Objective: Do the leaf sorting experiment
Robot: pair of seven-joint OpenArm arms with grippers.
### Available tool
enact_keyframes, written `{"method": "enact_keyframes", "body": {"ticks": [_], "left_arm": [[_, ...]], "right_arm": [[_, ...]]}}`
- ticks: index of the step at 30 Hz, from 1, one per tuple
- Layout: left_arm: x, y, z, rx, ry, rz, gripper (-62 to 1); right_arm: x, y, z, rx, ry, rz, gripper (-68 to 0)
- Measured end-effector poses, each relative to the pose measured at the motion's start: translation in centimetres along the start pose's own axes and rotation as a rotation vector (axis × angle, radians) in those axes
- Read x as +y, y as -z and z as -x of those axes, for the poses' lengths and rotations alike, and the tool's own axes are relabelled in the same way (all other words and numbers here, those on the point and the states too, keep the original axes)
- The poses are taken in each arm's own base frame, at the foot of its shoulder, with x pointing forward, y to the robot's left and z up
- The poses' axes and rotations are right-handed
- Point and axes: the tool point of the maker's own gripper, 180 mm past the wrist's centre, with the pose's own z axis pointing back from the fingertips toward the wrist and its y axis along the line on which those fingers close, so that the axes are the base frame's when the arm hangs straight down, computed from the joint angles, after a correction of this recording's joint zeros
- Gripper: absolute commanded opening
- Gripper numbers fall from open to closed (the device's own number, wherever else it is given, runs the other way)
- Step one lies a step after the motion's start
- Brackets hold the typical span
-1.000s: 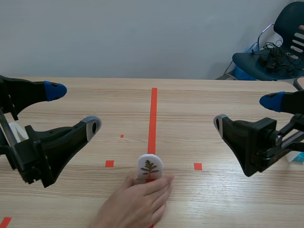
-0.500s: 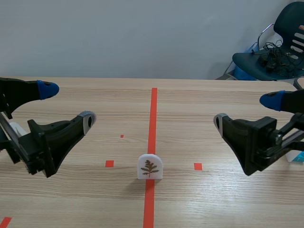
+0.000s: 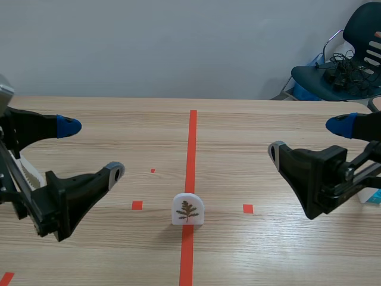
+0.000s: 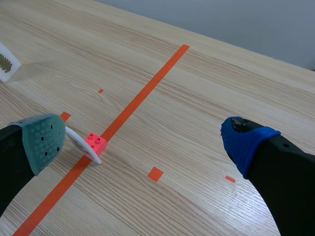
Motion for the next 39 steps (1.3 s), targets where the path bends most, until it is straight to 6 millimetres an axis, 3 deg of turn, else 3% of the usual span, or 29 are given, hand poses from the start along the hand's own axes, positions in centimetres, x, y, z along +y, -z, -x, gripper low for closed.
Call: {"method": "enact_keyframes", "body": {"ticks": [2,10,14,18,23,29,30,34,39], "left_arm": [[-0.6,0.3,1.3,0.018,-0.021,0.019,1.4],[-1.5,2.1,9.6,0.144,-0.031,0.078,1.4],[-2.7,3.6,12.1,0.155,-0.064,0.118,1.4],[-4.8,5.9,12.7,0.138,-0.063,0.182,1.4],[-5.9,9.2,12.2,0.096,-0.063,0.159,1.4],[-6.6,10.6,11.4,0.069,-0.057,0.182,1.4],[-6.7,10.7,11.2,0.059,-0.056,0.185,-0.4],[-7.0,10.7,11.3,0.064,-0.042,0.191,-26.6],[-7.0,10.7,11.3,0.063,-0.043,0.190,-49.5]], "right_arm": [[0.0,0.0,0.0,0.000,0.000,0.000,0.4],[0.0,0.0,0.0,0.002,-0.002,0.001,0.4],[0.0,0.0,0.0,0.001,-0.002,0.001,0.4],[0.0,0.0,-0.1,-0.006,-0.002,0.001,0.4],[0.0,0.0,-0.1,-0.005,-0.002,0.001,0.4],[0.0,0.0,-0.1,-0.005,-0.002,0.001,0.4],[0.0,0.0,-0.1,-0.005,-0.002,0.001,0.4],[0.0,0.0,-0.1,-0.006,-0.002,0.001,0.4],[0.0,0.0,-0.1,-0.005,-0.002,0.001,0.4]]}}
